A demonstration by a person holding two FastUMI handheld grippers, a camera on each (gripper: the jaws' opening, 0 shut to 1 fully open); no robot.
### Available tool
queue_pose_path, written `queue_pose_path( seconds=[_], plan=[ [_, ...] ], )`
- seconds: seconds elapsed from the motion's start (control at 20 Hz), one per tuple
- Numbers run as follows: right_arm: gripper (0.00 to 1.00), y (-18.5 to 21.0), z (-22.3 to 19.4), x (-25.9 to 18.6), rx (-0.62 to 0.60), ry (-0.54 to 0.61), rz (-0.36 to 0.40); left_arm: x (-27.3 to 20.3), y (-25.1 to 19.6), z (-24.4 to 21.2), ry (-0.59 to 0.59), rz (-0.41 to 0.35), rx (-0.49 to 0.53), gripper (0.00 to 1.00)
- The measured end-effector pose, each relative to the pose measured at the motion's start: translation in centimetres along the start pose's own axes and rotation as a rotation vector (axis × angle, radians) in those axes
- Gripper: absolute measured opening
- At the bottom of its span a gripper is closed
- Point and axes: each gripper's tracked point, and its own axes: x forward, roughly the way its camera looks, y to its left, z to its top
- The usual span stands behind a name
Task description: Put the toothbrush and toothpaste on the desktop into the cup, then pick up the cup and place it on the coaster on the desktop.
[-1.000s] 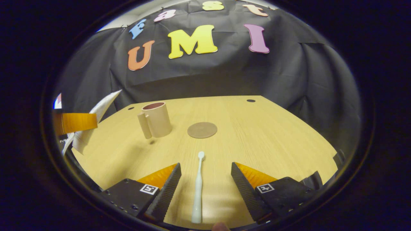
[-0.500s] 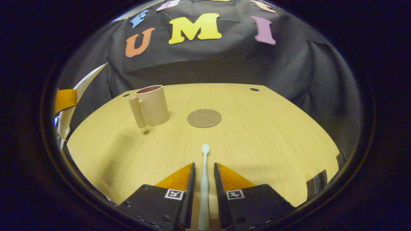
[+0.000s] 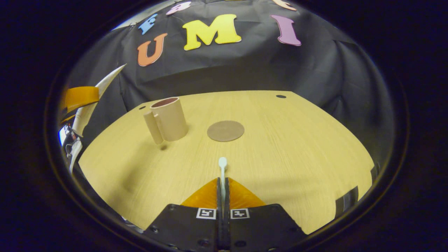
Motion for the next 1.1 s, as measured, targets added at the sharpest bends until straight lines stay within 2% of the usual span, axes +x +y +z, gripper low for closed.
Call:
queue_pose_path(
  seconds=[0.25,0.55,1.1],
  plan=[
    [0.00,-0.5,2.5,-2.4,0.027,-0.082,0.055,4.6,-0.4,1.9,-0.061,-0.027,-0.065,0.39],
    [0.00,-2.5,5.0,-5.3,0.041,-0.180,0.062,10.0,-0.9,0.8,-0.039,-0.033,-0.098,0.39],
    [0.00,-3.7,6.5,-6.4,0.059,-0.225,0.072,12.2,-1.8,2.1,-0.078,-0.037,-0.025,0.42]
  ],
)
